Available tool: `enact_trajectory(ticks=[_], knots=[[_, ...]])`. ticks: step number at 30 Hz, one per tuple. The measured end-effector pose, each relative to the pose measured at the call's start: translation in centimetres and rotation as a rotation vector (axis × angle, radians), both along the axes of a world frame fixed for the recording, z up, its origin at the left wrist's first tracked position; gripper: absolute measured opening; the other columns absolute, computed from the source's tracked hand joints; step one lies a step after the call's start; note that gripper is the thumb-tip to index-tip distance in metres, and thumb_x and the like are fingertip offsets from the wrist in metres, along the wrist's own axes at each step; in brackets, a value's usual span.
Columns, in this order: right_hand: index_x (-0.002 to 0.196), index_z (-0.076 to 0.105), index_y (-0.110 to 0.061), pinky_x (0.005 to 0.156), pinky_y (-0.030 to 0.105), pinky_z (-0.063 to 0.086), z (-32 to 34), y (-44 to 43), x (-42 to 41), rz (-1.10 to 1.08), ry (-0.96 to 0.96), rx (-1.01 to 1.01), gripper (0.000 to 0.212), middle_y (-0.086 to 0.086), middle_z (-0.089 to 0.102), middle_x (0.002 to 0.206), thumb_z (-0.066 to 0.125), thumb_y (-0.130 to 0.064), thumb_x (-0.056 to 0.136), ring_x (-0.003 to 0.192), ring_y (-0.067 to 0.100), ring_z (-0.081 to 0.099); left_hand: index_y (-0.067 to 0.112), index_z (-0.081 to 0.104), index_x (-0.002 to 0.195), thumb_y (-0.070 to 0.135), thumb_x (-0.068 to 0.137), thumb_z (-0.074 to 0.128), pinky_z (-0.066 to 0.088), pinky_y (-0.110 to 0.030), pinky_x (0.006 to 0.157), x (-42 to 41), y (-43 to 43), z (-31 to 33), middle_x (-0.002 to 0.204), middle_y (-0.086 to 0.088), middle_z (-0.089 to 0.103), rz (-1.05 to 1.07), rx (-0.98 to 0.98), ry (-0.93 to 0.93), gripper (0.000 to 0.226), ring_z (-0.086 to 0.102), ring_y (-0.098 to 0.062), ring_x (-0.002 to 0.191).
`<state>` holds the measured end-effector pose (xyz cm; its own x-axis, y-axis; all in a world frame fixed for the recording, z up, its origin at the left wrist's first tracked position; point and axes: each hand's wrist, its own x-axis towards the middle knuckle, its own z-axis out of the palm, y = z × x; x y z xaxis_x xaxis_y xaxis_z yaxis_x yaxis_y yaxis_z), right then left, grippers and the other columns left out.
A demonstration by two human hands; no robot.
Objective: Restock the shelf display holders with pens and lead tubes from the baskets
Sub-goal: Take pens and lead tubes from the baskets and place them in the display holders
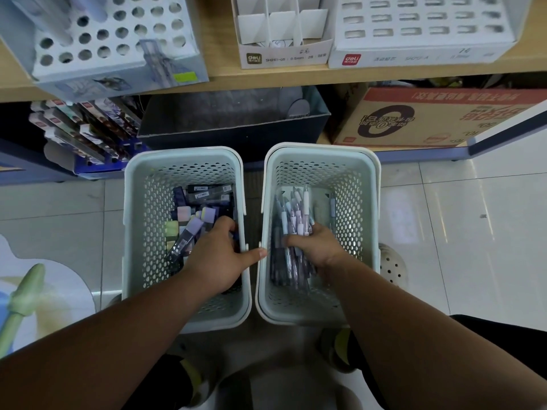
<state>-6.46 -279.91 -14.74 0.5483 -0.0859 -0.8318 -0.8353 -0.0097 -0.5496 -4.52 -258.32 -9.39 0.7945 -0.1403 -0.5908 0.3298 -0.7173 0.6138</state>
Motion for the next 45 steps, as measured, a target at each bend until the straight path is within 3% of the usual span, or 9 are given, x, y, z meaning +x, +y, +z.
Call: enact_trajectory(ticks=[2,7,10,14,18,23,30,40,45], knots=[[0.137,0.053,-0.011,0.078,0.027,0.054,0.4,-0.7,0.0,0.013,-0.012,-0.020,0.076,0.010,0.064,0.130,0.087,-0.025,0.071,0.102,0.020,0.068,0.030,0.051,0.103,0.051,0.074,0.083,0.036,-0.015,0.050,0.1,0.0,0.2,0.071,0.015,0.062,-0.004,0.025,-0.006,0.048,0.060,0.005,0.060],[0.139,0.052,-0.012,0.090,0.032,0.053,3.1,-2.6,0.2,0.114,-0.033,-0.024,0.084,0.002,0.071,0.120,0.089,-0.024,0.065,0.102,0.019,0.067,0.032,0.045,0.102,0.063,0.067,0.082,0.038,-0.022,0.053,0.6,-0.1,1.6,0.083,0.012,0.062,-0.024,0.135,-0.054,0.059,0.059,0.000,0.073],[0.101,0.065,-0.015,0.064,0.021,0.055,5.2,-3.3,0.4,0.230,-0.036,0.002,0.041,-0.007,0.078,0.084,0.088,-0.016,0.067,0.078,0.010,0.075,0.030,0.048,0.103,0.064,0.074,0.077,0.047,-0.026,0.051,0.7,-0.7,3.3,0.075,0.005,0.066,-0.005,0.145,-0.110,0.053,0.064,-0.007,0.063],[0.111,0.069,-0.013,0.086,0.046,0.060,10.0,-3.0,1.3,0.248,-0.133,0.023,0.045,0.009,0.078,0.098,0.083,-0.010,0.068,0.092,0.032,0.075,0.031,0.058,0.103,0.062,0.083,0.069,0.055,-0.033,0.059,1.5,-1.8,7.2,0.088,0.001,0.068,-0.098,0.042,0.044,0.038,0.070,-0.017,0.071],[0.109,0.069,-0.008,0.084,0.056,0.060,16.4,-1.6,1.7,0.165,-0.271,0.034,0.040,0.018,0.077,0.095,0.082,-0.007,0.072,0.089,0.041,0.074,0.028,0.064,0.102,0.054,0.087,0.070,0.051,-0.026,0.050,1.7,-2.8,13.4,0.091,0.001,0.074,-0.157,-0.194,0.246,0.030,0.072,-0.012,0.068],[0.100,0.069,-0.005,0.065,0.041,0.057,25.1,0.9,1.5,0.078,-0.461,0.061,0.024,0.013,0.071,0.077,0.077,-0.001,0.078,0.069,0.027,0.067,0.016,0.063,0.099,0.043,0.082,0.080,0.052,-0.030,0.056,0.2,-3.1,21.1,0.086,-0.003,0.077,-0.143,-0.326,0.170,0.037,0.074,-0.019,0.073],[0.093,0.070,-0.014,0.069,0.048,0.059,33.3,4.1,2.0,-0.040,-0.595,0.152,0.020,0.011,0.072,0.080,0.079,-0.003,0.079,0.073,0.029,0.068,0.006,0.061,0.092,0.015,0.083,0.081,0.052,-0.030,0.052,-1.9,-2.0,27.5,0.072,-0.009,0.069,0.192,-0.522,-0.029,0.023,0.074,-0.027,0.068],[0.105,0.068,-0.010,0.067,0.038,0.062,33.5,8.8,5.8,-0.235,-0.534,0.411,0.024,0.011,0.078,0.091,0.078,-0.004,0.083,0.080,0.022,0.076,0.003,0.074,0.093,0.012,0.067,0.082,0.055,-0.026,0.055,1.4,3.5,27.4,0.070,-0.009,0.068,0.560,-0.831,-0.062,0.029,0.064,-0.017,0.060],[0.112,0.067,-0.006,0.052,0.025,0.054,33.4,9.5,9.3,-0.255,-0.544,0.402,0.028,0.008,0.072,0.076,0.074,-0.004,0.085,0.063,0.014,0.070,0.007,0.075,0.084,0.019,0.065,0.081,0.054,-0.026,0.053,5.1,6.8,27.0,0.068,-0.009,0.066,0.585,-0.894,-0.086,0.023,0.063,-0.017,0.057]])
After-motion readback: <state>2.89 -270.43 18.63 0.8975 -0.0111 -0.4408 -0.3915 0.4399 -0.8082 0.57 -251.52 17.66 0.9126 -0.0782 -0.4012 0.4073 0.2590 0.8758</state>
